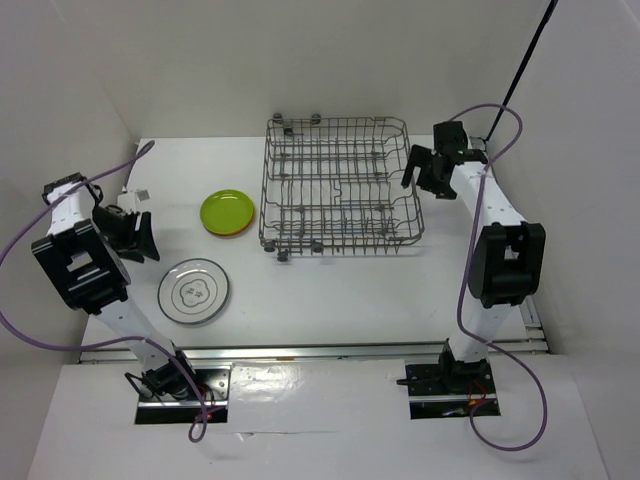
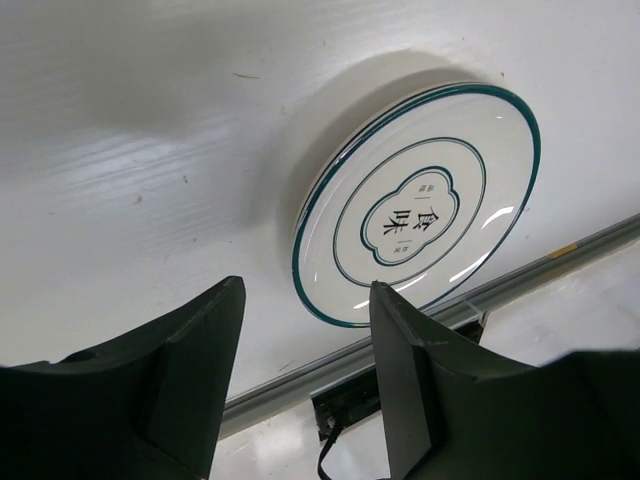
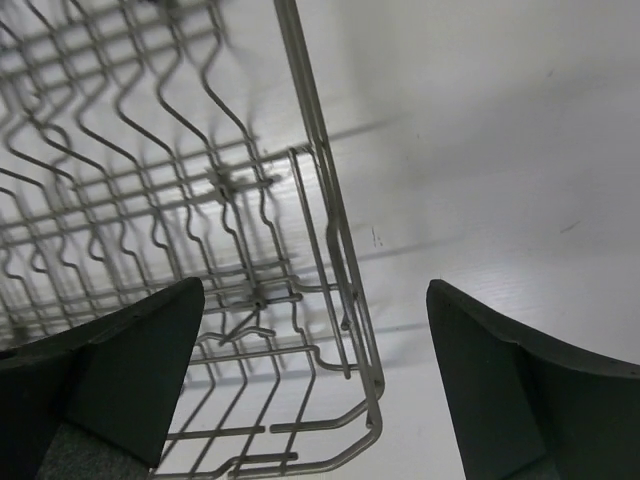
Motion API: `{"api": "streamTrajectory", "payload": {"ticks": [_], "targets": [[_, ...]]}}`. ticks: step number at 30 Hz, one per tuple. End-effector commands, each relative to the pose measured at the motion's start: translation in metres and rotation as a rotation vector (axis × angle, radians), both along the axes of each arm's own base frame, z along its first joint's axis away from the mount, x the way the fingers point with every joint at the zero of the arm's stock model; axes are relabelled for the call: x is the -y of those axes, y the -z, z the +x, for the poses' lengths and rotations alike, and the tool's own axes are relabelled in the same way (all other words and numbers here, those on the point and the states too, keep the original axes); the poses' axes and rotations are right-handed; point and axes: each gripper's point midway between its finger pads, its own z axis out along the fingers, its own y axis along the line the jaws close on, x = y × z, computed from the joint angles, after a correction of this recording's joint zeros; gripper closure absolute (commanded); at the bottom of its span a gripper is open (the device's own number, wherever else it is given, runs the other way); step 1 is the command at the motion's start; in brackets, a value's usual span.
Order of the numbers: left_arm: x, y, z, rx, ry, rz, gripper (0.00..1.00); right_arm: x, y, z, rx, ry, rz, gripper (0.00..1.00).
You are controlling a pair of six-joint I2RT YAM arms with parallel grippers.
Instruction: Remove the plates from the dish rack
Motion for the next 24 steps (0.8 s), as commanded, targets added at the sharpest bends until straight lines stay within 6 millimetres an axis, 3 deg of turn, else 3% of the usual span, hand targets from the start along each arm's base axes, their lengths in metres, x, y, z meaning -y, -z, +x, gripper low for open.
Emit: {"api": "streamTrajectory", "payload": {"ticks": [1,4,6,7,10,11,12,14,16,17,19,20,21,24], "targets": [[-0.002,-0.036,0.008,0.076,-0.017,0.029,0.33,-0.008,-0.09,0.003,0.195,0.002,-0.004,0.0],[-0.005,-0.054,0.007,0.104,-0.039,0.074,0.32,-0.013,-0.134,-0.011,0.289,-0.011,0.03,0.0],[-0.012,-0.065,0.006,0.117,-0.099,0.123,0.32,-0.019,-0.153,-0.023,0.331,-0.031,0.065,0.0],[-0.019,-0.08,0.007,0.171,-0.134,0.178,0.32,-0.023,-0.173,-0.038,0.366,-0.043,0.092,0.0],[-0.034,-0.098,-0.006,0.202,-0.27,0.284,0.32,-0.03,-0.186,-0.066,0.386,-0.036,0.165,0.0],[-0.042,-0.097,-0.01,0.22,-0.312,0.329,0.32,-0.032,-0.205,-0.084,0.44,-0.036,0.19,0.0],[-0.051,-0.114,-0.023,0.244,-0.385,0.438,0.32,-0.034,-0.2,-0.095,0.434,-0.045,0.192,0.0],[-0.055,-0.114,-0.04,0.248,-0.428,0.526,0.32,-0.036,-0.221,-0.123,0.503,-0.063,0.22,0.0],[-0.053,-0.131,-0.063,0.293,-0.43,0.628,0.3,-0.038,-0.216,-0.141,0.5,-0.077,0.231,0.0],[-0.05,-0.132,-0.073,0.298,-0.42,0.652,0.28,-0.04,-0.222,-0.157,0.518,-0.091,0.242,0.0],[-0.041,-0.123,-0.092,0.295,-0.351,0.685,0.23,-0.04,-0.216,-0.17,0.503,-0.104,0.239,0.0],[-0.036,-0.132,-0.103,0.333,-0.355,0.728,0.2,-0.044,-0.211,-0.179,0.471,-0.122,0.255,0.0],[-0.035,-0.126,-0.109,0.332,-0.344,0.745,0.14,-0.043,-0.209,-0.186,0.457,-0.121,0.255,0.0],[-0.038,-0.136,-0.123,0.367,-0.359,0.836,0.07,-0.043,-0.199,-0.201,0.38,-0.098,0.268,0.0]]}}
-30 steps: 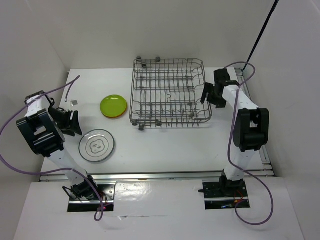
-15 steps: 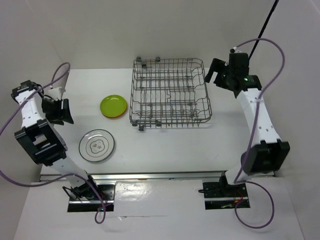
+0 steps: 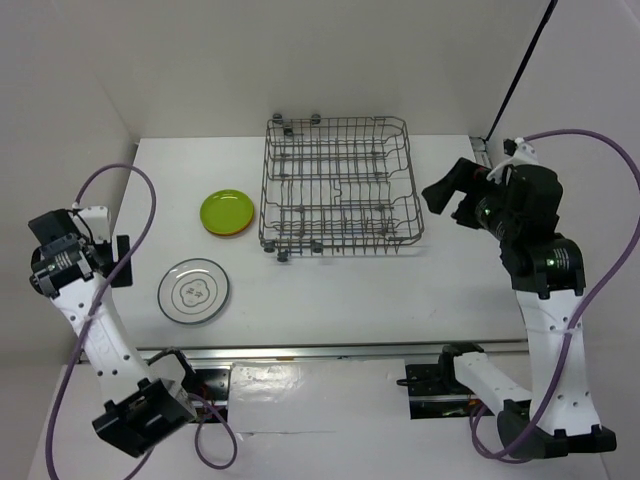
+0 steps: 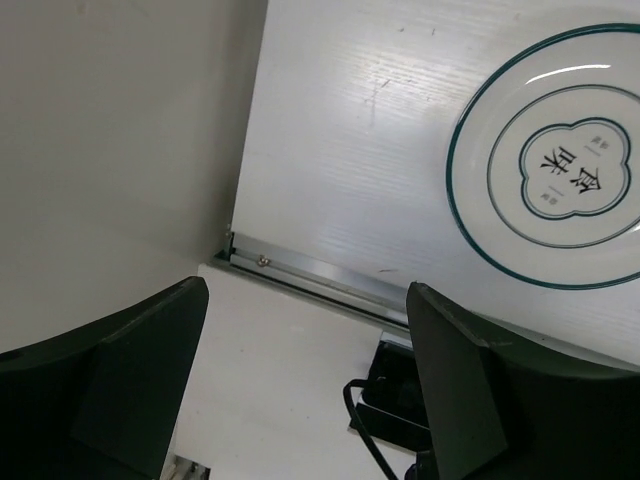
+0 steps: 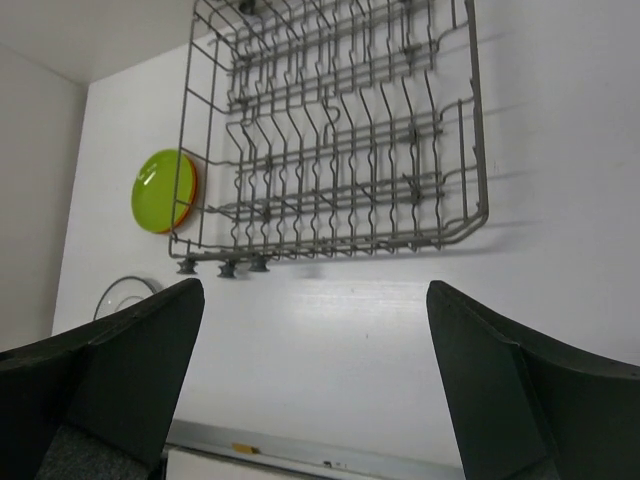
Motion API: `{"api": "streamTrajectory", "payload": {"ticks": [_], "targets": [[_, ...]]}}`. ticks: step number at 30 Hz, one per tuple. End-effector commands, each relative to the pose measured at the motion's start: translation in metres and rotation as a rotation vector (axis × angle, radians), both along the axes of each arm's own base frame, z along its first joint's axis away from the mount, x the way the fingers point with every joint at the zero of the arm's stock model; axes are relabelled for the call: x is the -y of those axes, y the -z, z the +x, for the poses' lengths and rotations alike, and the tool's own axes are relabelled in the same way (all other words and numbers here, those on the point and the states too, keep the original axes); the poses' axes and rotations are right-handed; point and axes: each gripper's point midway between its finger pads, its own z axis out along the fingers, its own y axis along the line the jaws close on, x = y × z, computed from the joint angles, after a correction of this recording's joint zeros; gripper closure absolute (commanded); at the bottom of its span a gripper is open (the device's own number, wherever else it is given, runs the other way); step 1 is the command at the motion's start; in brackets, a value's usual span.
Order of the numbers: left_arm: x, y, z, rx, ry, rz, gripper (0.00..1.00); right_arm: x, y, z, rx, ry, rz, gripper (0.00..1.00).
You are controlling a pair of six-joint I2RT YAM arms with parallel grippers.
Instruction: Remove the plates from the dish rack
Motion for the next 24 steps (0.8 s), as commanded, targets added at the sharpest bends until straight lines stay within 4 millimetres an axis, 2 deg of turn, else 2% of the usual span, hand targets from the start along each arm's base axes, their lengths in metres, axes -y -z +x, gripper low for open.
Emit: {"api": "streamTrajectory", "payload": {"ticks": [1,7,11,12,16,18,20,24], "targets": [[-0.013,-0.009,-0.01,0.008,-0.022,0.124,0.05,-0.003,0.034,-0.018,-0.178,-0.003,0.014,0.0],[-0.005,-0.007,-0.011,0.014,0.0,0.094,0.04,-0.001,0.038,-0.048,-0.247,0.041,0.061,0.0],[0.003,-0.003,-0.007,0.011,0.031,0.045,0.04,-0.012,0.043,-0.07,-0.304,-0.007,0.115,0.0],[0.005,-0.004,-0.008,0.01,0.037,0.034,0.04,-0.016,0.047,-0.08,-0.352,-0.016,0.136,0.0],[0.014,-0.004,-0.015,-0.009,0.084,0.031,0.04,-0.025,0.055,-0.102,-0.407,-0.078,0.164,0.0],[0.016,-0.012,-0.02,0.028,0.099,0.078,0.04,-0.039,0.05,-0.114,-0.396,-0.164,0.203,0.0],[0.02,-0.016,-0.023,0.044,0.13,0.11,0.0,-0.041,0.041,-0.127,-0.352,-0.173,0.228,0.0],[0.029,-0.019,-0.032,0.055,0.156,0.126,0.0,-0.045,0.028,-0.146,-0.277,-0.209,0.251,0.0]]}}
